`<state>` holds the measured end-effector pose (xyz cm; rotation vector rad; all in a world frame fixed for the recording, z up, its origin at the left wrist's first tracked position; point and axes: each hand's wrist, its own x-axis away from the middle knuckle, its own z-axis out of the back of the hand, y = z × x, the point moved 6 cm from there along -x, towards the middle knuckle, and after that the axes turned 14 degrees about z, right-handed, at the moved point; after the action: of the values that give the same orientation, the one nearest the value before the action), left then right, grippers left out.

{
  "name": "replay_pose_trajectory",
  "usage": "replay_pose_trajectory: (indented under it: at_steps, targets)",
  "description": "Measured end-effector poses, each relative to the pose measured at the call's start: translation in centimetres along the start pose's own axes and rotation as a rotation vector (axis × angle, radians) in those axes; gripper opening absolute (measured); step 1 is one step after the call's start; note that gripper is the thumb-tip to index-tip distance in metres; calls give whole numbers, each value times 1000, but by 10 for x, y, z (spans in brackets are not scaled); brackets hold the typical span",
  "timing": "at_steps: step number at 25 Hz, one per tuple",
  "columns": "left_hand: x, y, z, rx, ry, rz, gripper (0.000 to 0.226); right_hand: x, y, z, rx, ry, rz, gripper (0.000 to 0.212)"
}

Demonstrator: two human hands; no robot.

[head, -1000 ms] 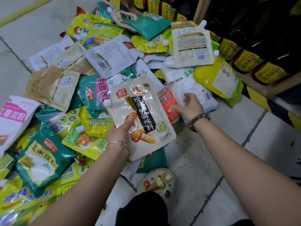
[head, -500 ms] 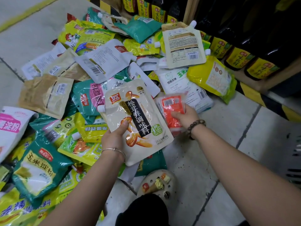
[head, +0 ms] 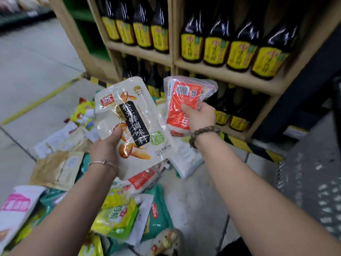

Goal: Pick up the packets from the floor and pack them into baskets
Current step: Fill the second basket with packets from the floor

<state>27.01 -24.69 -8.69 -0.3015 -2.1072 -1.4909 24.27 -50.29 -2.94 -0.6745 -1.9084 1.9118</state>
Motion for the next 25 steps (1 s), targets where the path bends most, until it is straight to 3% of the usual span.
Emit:
replay_pose_trajectory:
  at_steps: [3,8,13,20,25]
  targets:
    - [44,37,-26,3,-38,-61,25,-3,-73,19,-13,-39,93,20]
    - [132,75,-87,-58,-150,-162,14,7,-165,88,40,-36,204,14]
    - [219,61,-159,-97,-302,-98,8,30,-220,191,63,46,263,14]
    - [315,0,-252,-197,-582,1,8,66,-232,344,77,276,214,11]
    - [346,-64,-298,-280,-669,38,5,96,-196,425,132,409,142,11]
